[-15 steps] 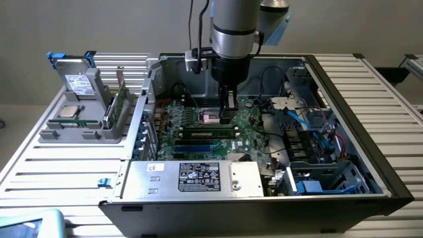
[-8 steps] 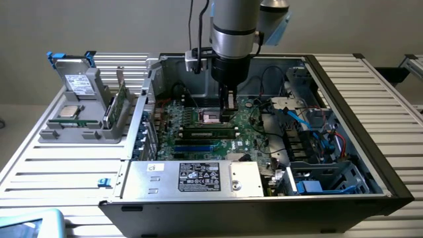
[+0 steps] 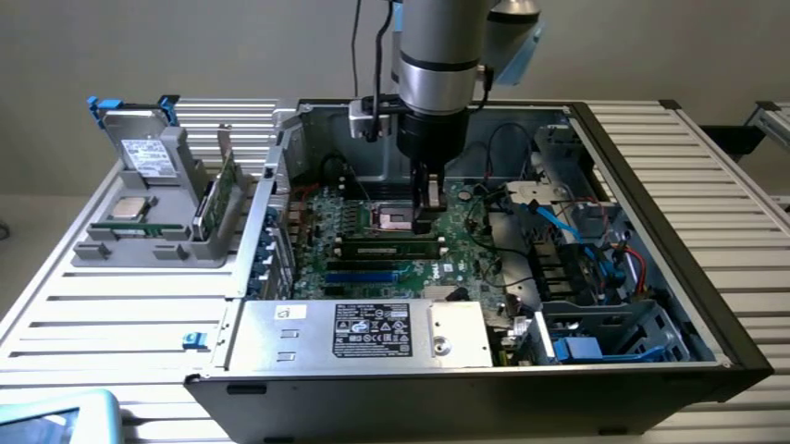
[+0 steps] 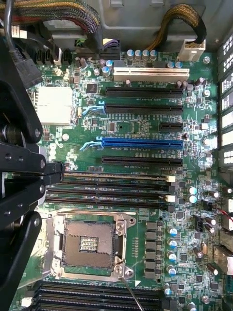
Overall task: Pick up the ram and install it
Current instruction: 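Press down the ram until it locks into place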
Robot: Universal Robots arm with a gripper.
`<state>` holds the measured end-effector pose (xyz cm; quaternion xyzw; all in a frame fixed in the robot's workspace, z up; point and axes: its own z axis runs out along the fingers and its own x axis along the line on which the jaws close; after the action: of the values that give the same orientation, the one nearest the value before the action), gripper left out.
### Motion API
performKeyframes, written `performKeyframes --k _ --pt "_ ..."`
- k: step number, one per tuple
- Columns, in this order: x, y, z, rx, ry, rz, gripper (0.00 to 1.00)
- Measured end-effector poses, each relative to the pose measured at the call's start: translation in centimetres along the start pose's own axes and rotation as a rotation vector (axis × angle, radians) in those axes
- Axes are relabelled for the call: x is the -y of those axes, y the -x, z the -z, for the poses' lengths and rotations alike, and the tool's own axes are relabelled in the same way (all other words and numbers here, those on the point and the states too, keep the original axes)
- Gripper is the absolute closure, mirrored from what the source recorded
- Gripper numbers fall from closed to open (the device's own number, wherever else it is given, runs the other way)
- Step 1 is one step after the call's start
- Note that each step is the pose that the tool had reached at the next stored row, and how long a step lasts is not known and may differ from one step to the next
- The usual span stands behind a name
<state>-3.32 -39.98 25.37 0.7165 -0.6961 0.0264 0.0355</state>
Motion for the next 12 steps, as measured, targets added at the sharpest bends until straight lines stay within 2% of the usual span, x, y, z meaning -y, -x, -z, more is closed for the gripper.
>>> performKeyframes --k 12 --pt "0.11 0.01 -0.21 -0.0002 0.0003 0.0 0.89"
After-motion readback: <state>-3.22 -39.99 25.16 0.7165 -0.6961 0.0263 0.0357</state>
